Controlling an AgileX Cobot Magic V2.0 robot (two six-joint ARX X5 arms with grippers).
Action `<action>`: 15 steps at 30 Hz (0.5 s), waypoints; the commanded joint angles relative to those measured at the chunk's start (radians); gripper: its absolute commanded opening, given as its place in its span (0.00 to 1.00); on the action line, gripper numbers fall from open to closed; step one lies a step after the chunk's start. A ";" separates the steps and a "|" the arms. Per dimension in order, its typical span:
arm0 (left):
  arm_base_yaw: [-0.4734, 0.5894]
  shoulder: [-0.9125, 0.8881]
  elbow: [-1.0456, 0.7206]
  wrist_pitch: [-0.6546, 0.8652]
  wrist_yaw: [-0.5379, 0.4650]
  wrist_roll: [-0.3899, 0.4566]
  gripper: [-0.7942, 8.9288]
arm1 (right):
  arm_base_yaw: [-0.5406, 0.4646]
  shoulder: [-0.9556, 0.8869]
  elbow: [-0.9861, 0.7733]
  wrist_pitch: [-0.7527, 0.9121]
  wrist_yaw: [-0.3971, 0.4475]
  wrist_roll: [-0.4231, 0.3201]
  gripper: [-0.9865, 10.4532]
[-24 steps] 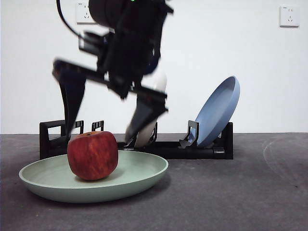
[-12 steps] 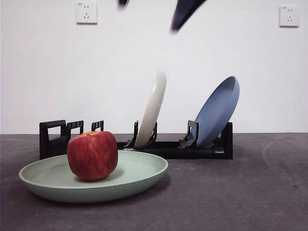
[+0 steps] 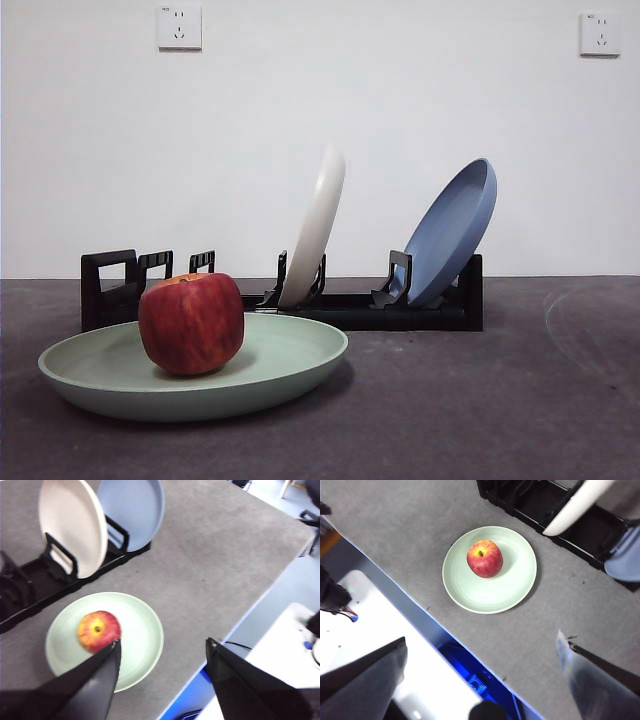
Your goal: Take the green plate from the plate rack,put the plate on the table,take the apple from the table,put the apple in the plate
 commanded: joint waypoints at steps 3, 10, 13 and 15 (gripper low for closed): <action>-0.002 -0.006 0.013 0.025 0.062 -0.003 0.37 | 0.002 -0.110 -0.114 -0.023 0.011 0.087 0.52; -0.002 -0.006 0.021 0.037 0.098 -0.015 0.37 | 0.002 -0.164 -0.209 -0.023 0.037 0.112 0.50; -0.002 -0.006 0.021 0.035 0.098 -0.015 0.17 | 0.002 -0.164 -0.226 -0.023 0.043 0.101 0.27; -0.002 -0.006 0.021 0.036 0.098 -0.019 0.08 | 0.002 -0.163 -0.234 -0.023 0.051 0.089 0.05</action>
